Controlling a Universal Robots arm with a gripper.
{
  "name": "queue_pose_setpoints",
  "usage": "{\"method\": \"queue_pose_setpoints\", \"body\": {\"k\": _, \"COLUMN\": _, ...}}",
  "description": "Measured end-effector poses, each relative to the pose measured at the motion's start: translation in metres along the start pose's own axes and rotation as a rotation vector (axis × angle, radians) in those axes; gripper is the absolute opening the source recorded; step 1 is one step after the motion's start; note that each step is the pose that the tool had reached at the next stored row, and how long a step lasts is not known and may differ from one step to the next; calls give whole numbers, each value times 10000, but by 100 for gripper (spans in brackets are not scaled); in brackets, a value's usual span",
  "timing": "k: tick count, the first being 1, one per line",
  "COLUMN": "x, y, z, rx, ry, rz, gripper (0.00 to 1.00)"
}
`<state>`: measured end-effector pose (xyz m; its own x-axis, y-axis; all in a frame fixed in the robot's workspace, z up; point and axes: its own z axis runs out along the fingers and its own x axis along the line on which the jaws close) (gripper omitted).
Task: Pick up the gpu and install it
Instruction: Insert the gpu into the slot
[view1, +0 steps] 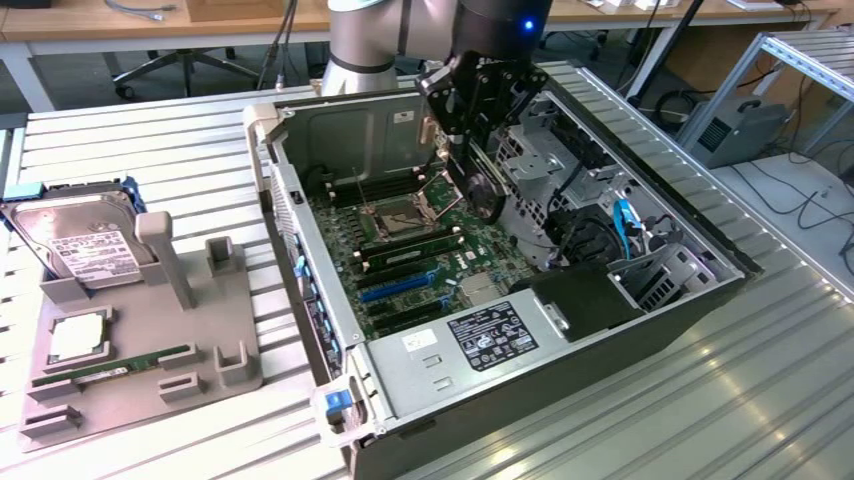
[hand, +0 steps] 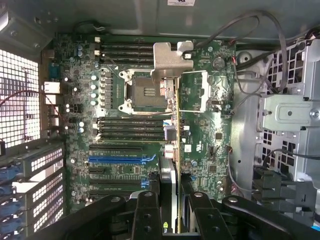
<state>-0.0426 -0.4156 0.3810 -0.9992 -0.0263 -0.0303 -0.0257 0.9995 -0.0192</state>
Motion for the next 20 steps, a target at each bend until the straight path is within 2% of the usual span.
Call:
{"method": "queue_pose_setpoints", "body": {"k": 7, "x": 0, "y": 0, "z": 0, "rx": -4, "ry": -2, "rz": -130, "gripper": 27}}
{"method": "queue_pose_setpoints", "body": {"k": 12, "x": 0, "y": 0, "z": 2, "rx": -14, "ry": -9, "rz": -488, "gripper": 27}}
{"method": "queue_pose_setpoints", "body": {"k": 13, "x": 0, "y": 0, "z": 3, "rx": -27, "ry": -17, "rz": -915, "gripper": 27}}
{"method": "queue_pose_setpoints", "body": {"k": 14, "x": 0, "y": 0, "z": 6, "rx": -47, "ry": -30, "rz": -1563, "gripper": 27}}
{"method": "queue_pose_setpoints", "body": {"k": 16, "x": 0, "y": 0, "z": 8, "rx": -69, "ry": -44, "rz": -2274, "gripper": 27}}
{"method": "queue_pose_setpoints", "body": {"k": 17, "x": 0, "y": 0, "z": 11, "rx": -85, "ry": -54, "rz": -2808, "gripper": 27}}
{"method": "queue_pose_setpoints", "body": {"k": 20, "x": 0, "y": 0, "z": 13, "rx": -100, "ry": -63, "rz": -3314, "gripper": 27}}
